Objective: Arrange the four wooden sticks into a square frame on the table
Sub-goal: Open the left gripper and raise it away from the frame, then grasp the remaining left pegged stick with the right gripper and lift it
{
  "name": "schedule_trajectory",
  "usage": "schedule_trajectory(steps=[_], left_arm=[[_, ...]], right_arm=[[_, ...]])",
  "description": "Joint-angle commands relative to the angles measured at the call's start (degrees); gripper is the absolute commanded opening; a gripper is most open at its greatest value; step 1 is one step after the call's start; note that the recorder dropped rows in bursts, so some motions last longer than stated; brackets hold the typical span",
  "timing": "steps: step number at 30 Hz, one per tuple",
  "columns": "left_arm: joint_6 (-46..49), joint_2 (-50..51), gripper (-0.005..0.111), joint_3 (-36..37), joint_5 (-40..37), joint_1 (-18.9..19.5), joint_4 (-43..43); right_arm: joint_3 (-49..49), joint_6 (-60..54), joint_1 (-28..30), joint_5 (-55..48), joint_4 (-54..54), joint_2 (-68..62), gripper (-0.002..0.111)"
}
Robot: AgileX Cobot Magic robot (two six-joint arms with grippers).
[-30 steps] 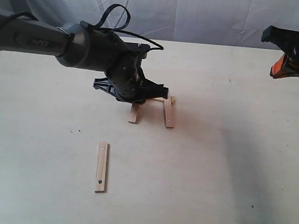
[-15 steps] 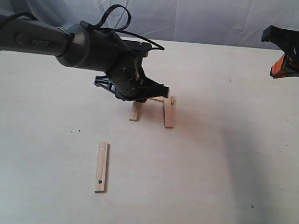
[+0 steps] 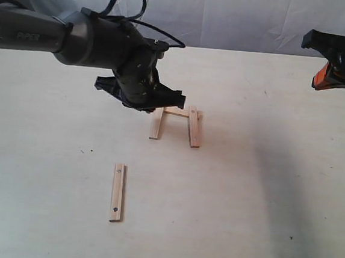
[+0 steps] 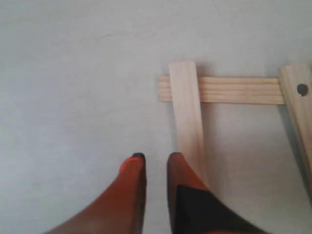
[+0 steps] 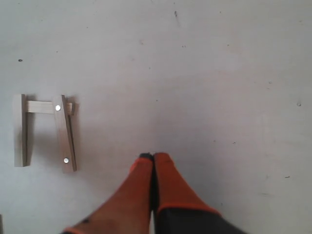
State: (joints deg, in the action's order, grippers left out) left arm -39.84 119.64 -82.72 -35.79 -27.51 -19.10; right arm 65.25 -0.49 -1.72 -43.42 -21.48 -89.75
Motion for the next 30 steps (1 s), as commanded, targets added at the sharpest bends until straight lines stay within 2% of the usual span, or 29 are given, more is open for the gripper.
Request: schedule_trajectory(steps=[1,6,8,9,11,15,18,24,27,30], left_arm=[[3.2,-4.1,0.000,-0.2,-7.3,0.0,-1.0],[9.3,-9.1,0.000,-0.2,-13.8,0.1,-0.9],[15.1,-12.2,0.000,-0.2,-15.8,1.6,3.6],[22.2,-14.2,0.000,-0.2,-16.4,3.8,9.8],[28.5,-16.9,0.000,1.1,-16.6,7.4,15.6],[28.5,-23.2,0.000,8.4,-16.4,14.8,14.4],[30.1,-29.0,0.000,15.8,-12.9,19.3,16.1],[39.4,-34.1,0.000,22.2,-9.8,21.7,24.7],[46.7,-35.2,0.000,23.7,-9.2,24.4,31.9],[54.5,-35.2,0.000,24.3,-9.1,29.7,42.3]], right_arm=[[-0.1,-2.5,-1.3,0.7,-0.1,0.2,0.000],[-0.1,-3.6,-6.6,0.4,0.7,0.2,0.000],[-0.1,-4.0,-8.9,-0.3,1.9,0.2,0.000],[-0.1,-4.0,-9.9,-1.0,3.4,0.2,0.000],[-0.1,-4.0,-10.4,-2.0,3.2,0.2,0.000],[-2.9,-4.0,-11.7,-2.4,1.5,0.2,0.000],[-5.0,-4.0,-18.9,-1.3,1.5,0.2,0.000],[-4.8,1.1,-30.9,2.5,1.5,-0.6,0.000],[-3.7,4.0,-36.1,2.9,1.5,-3.0,0.000],[-0.6,6.3,-41.2,3.5,1.5,-7.0,0.000]])
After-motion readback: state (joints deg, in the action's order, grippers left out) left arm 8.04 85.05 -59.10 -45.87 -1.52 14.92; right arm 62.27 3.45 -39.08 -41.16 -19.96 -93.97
